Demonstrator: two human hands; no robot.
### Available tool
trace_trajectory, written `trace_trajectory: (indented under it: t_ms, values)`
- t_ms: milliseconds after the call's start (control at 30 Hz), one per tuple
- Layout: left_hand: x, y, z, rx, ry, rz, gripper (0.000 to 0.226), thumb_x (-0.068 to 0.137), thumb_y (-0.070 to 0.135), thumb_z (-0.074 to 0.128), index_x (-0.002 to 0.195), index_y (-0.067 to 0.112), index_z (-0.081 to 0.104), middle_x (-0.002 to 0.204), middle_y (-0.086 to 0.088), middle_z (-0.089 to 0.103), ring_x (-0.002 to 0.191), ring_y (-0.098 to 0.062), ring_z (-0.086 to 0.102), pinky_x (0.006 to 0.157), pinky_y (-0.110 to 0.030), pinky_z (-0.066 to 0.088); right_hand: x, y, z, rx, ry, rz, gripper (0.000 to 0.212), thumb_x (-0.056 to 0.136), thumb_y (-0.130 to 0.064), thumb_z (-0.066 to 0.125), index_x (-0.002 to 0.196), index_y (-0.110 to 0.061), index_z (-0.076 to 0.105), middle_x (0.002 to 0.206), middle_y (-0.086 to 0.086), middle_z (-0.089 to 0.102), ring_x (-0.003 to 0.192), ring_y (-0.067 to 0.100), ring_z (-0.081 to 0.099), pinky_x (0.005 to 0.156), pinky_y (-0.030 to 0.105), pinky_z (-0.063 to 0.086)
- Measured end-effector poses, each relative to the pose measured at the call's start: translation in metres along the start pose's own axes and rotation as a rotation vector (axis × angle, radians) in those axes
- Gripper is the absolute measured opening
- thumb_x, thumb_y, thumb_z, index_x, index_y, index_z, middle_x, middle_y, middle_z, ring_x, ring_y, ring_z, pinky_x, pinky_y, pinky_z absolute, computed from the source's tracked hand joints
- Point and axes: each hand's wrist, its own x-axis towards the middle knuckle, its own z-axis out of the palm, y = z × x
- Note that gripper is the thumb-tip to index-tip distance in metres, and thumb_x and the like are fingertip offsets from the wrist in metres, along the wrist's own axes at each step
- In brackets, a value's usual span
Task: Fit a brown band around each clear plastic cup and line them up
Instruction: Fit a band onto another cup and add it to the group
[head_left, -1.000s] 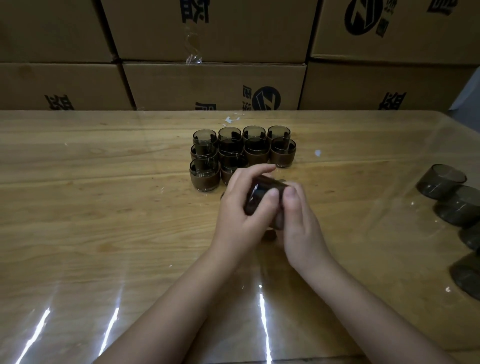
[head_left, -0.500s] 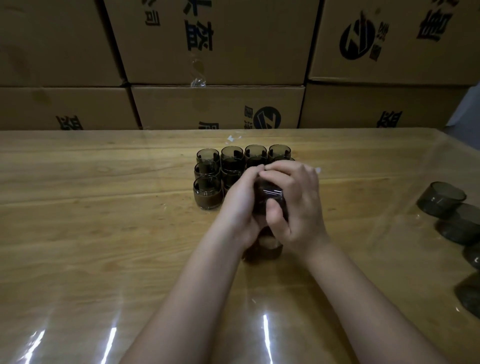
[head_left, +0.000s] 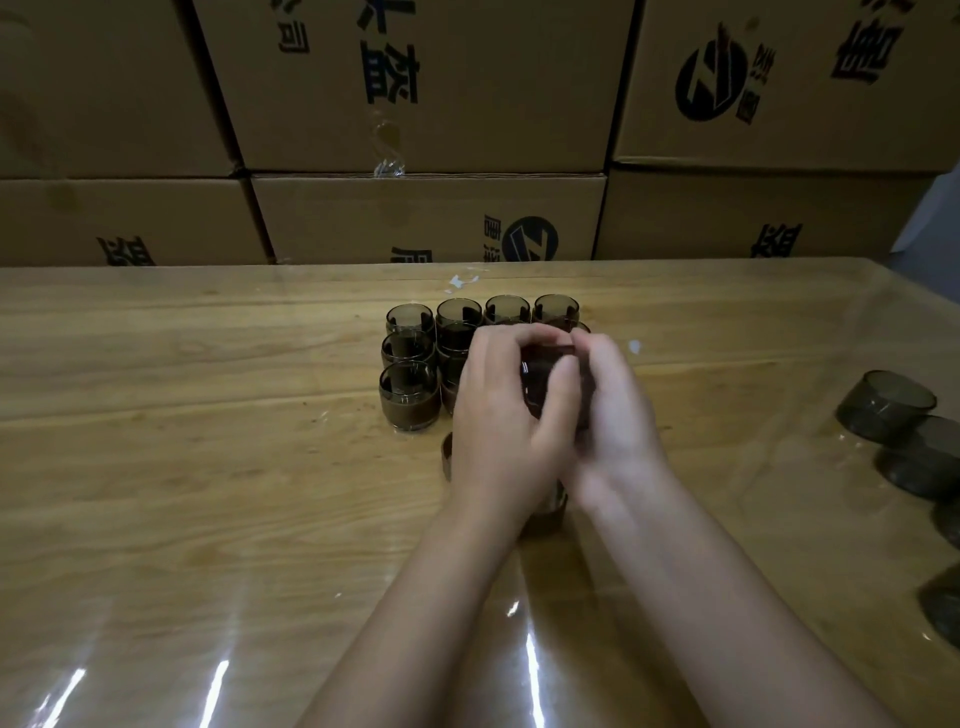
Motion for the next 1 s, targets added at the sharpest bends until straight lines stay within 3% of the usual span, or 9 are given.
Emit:
trace_trajectory:
  t_ms: [133,267,367,500,567,633,767,900,1000]
  values:
    - [-0.002,0.000,-0.001,-0.033,0.032,0.066,0.019,0.088,0.027,0.046,0.097,0.020,0.061,0.098,0.000,0.061,0.095,-0.012,0.057,0.083,-0.026,0.047,-0.006,0.005,0.006,-0.028,0.104,-0.047,0.034,0.093,-0.036,0.051,0.075,-0.021,0.075,0.081,0.001,0.073,0.081,0.017,0.072,0.072,0.034,0.057]
    - [0.004,0.018,0.000,-0.372,0.134,-0.220,0.013,0.087,0.022,0.046,0.087,0.028,0.058,0.088,0.010,0.065,0.086,-0.008,0.061,0.076,-0.024,0.049,-0.016,0.018,0.015,-0.405,0.091,-0.661,0.027,0.096,-0.037,0.040,0.105,-0.025,0.063,0.102,-0.008,0.068,0.100,0.010,0.064,0.084,0.026,0.053]
    - [0.011,0.024,-0.006,-0.472,0.098,-0.401,0.017,0.086,0.022,0.047,0.080,0.021,0.063,0.077,0.014,0.065,0.077,-0.001,0.061,0.065,-0.015,0.048,-0.009,0.021,0.006,-0.598,0.017,-0.954,0.030,0.095,-0.026,0.043,0.114,-0.010,0.058,0.115,0.004,0.063,0.111,0.017,0.059,0.093,0.037,0.049]
    - [0.022,0.016,-0.021,-0.883,-0.155,-1.008,0.019,0.087,0.027,0.053,0.083,0.015,0.068,0.078,-0.005,0.064,0.077,-0.021,0.064,0.063,-0.030,0.054,0.003,0.008,-0.013,-0.915,-0.211,-1.326,0.027,0.091,-0.021,0.053,0.111,-0.003,0.058,0.116,0.015,0.059,0.110,0.025,0.058,0.095,0.040,0.047]
    - [0.023,0.014,-0.026,-0.932,-0.263,-1.093,0.024,0.092,0.029,0.051,0.099,0.011,0.066,0.082,-0.007,0.065,0.080,-0.022,0.065,0.063,-0.030,0.054,0.006,0.004,-0.018,-1.004,-0.305,-1.407,0.024,0.089,-0.020,0.057,0.107,-0.005,0.058,0.110,0.018,0.063,0.103,0.029,0.060,0.092,0.038,0.048]
    - [0.023,0.011,-0.024,-0.912,-0.236,-1.054,0.028,0.095,0.030,0.048,0.101,0.012,0.068,0.083,-0.006,0.066,0.083,-0.022,0.066,0.067,-0.031,0.054,0.005,0.006,-0.018,-0.977,-0.278,-1.343,0.021,0.087,-0.016,0.057,0.102,-0.002,0.062,0.105,0.018,0.064,0.099,0.030,0.060,0.089,0.038,0.048]
    - [0.019,0.019,-0.011,-0.830,-0.098,-0.877,0.034,0.093,0.029,0.050,0.067,0.024,0.070,0.068,0.000,0.066,0.066,-0.013,0.066,0.051,-0.024,0.050,-0.004,0.005,-0.005,-0.750,-0.117,-0.994,0.020,0.092,-0.018,0.046,0.100,-0.010,0.063,0.108,0.008,0.064,0.108,0.020,0.060,0.093,0.040,0.049]
    - [0.017,0.028,-0.010,-0.676,0.038,-0.711,0.029,0.083,0.040,0.050,0.086,0.016,0.067,0.089,-0.007,0.068,0.084,-0.022,0.067,0.067,-0.035,0.051,-0.014,0.001,0.008,-0.549,-0.067,-0.733,0.022,0.095,-0.030,0.046,0.100,-0.017,0.063,0.103,-0.007,0.067,0.103,0.011,0.063,0.086,0.029,0.052]
    - [0.010,0.032,-0.004,-0.371,0.106,-0.502,0.033,0.074,0.053,0.049,0.089,0.025,0.057,0.086,0.009,0.065,0.088,-0.013,0.064,0.077,-0.036,0.052,-0.019,0.000,0.015,-0.258,-0.007,-0.503,0.028,0.097,-0.031,0.042,0.091,-0.021,0.067,0.094,-0.006,0.070,0.090,0.010,0.067,0.071,0.022,0.053]
